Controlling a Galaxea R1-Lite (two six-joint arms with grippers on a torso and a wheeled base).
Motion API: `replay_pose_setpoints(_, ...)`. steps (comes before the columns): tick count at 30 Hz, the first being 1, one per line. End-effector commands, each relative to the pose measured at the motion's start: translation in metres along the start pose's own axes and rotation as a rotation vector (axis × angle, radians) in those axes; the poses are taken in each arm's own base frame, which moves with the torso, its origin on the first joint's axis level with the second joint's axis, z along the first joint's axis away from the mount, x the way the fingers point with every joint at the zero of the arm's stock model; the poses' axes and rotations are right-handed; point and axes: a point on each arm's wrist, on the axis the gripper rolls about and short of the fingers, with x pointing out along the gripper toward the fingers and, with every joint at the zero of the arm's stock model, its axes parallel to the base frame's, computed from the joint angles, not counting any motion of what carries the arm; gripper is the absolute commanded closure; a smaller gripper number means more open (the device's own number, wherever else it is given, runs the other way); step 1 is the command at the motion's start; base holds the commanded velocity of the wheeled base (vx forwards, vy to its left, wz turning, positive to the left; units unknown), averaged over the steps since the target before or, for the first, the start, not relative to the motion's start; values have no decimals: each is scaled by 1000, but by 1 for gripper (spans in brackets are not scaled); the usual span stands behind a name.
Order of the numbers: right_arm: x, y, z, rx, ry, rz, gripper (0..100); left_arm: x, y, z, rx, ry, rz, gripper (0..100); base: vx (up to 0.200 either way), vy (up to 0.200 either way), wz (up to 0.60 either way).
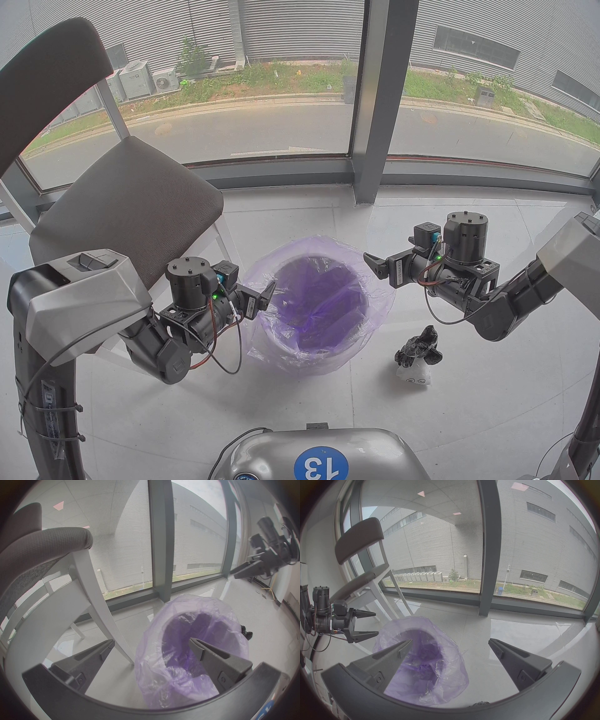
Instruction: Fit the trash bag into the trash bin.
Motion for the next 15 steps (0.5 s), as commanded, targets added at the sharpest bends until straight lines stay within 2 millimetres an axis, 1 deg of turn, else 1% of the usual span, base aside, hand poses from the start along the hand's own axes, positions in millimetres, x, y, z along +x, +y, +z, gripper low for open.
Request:
replay_pose_setpoints(1, 4, -5, -22, 41, 11, -3, 0, 6, -10, 17, -9, -16, 12, 0, 0, 0, 0)
replay_pose_setpoints(2, 9, -8, -30, 58, 14, -6, 0, 5, -13, 17, -5, -1, 3, 0, 0, 0, 0)
replay_pose_setpoints(5, 17, -11, -38, 59, 21, -7, 0, 5, -15, 17, -4, 10, -2, 0, 0, 0, 0)
replay_pose_setpoints(9, 32, -11, -47, 66, 13, -3, 0, 7, -12, 19, 0, 50, 17, 0, 0, 0, 0)
replay_pose_setpoints(11, 35, -11, -47, 66, 5, -3, 0, 5, -12, 22, 0, 58, 19, 0, 0, 0, 0)
replay_pose_setpoints(12, 38, -11, -47, 66, -12, -5, 0, 0, -9, 28, 1, 84, 15, 0, 0, 0, 0)
replay_pose_setpoints(15, 38, -11, -47, 68, -12, -3, 0, -2, -7, 34, -1, 73, 22, 0, 0, 0, 0)
